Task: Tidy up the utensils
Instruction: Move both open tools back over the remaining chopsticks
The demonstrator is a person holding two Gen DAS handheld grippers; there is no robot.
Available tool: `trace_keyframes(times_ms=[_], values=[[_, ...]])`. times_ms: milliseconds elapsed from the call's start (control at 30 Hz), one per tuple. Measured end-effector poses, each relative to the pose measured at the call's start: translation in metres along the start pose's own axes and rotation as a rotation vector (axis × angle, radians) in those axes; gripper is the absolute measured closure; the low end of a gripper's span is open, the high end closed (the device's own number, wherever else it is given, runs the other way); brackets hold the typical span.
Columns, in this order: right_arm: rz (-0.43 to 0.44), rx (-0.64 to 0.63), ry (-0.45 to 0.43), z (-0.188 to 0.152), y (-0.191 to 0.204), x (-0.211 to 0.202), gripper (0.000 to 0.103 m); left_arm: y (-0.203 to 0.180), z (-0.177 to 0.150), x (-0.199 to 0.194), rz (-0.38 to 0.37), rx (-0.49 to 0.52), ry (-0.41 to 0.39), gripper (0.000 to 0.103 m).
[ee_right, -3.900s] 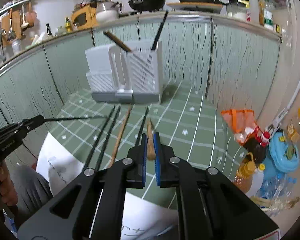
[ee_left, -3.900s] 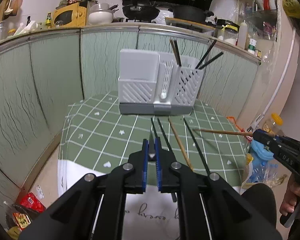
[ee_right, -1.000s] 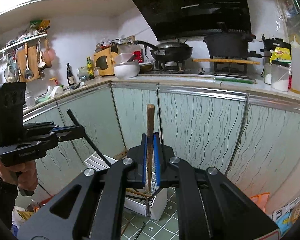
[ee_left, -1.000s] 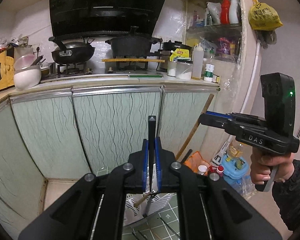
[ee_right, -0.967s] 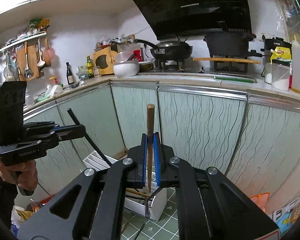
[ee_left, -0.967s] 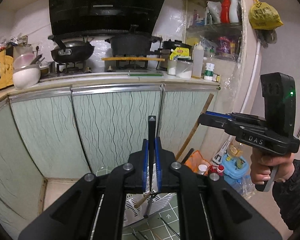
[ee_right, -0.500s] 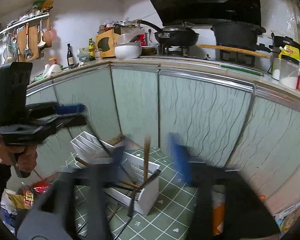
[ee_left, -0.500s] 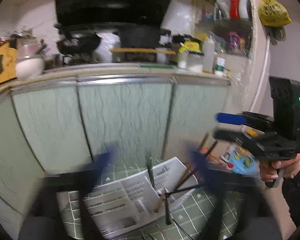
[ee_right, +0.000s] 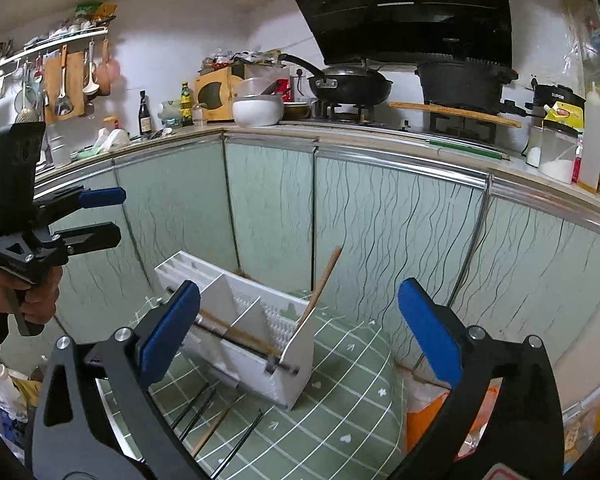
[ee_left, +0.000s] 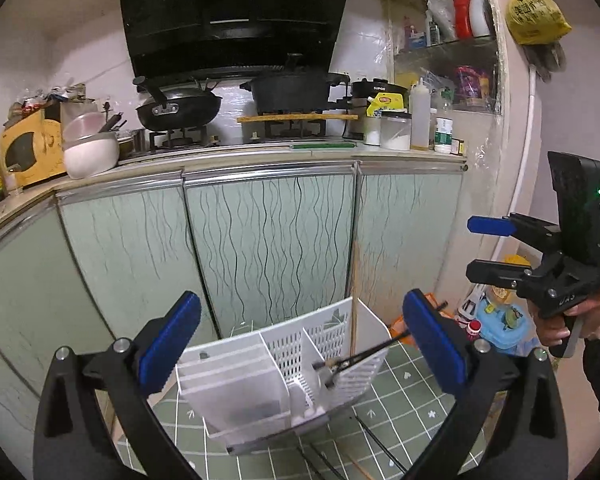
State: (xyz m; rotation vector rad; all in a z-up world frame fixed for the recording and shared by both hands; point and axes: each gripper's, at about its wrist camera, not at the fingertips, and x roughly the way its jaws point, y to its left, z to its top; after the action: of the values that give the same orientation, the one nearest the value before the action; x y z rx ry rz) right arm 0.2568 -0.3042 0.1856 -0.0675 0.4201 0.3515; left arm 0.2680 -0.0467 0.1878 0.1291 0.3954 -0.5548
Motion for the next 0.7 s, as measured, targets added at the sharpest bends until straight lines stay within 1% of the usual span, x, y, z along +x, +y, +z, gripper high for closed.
trace_keyframes(times_ms=[200,333,700], values=[[-0.014,-0.021,0.011,-0.02,0.02,-0.021,0.008,-0.013,-0.02,-0.022,0.027,-0.002,0.011,0.004],[-0.048,-0.042,0.019,-0.035,0.033,-0.037,0.008,-0.021,-0.037,-0.035,0.066,-0.011,0.022,0.004],[-0.081,-0.03,0.021,-0.078,0.056,-0.069,0.008,-0.044,-0.077,-0.069,0.125,-0.026,0.021,0.004]])
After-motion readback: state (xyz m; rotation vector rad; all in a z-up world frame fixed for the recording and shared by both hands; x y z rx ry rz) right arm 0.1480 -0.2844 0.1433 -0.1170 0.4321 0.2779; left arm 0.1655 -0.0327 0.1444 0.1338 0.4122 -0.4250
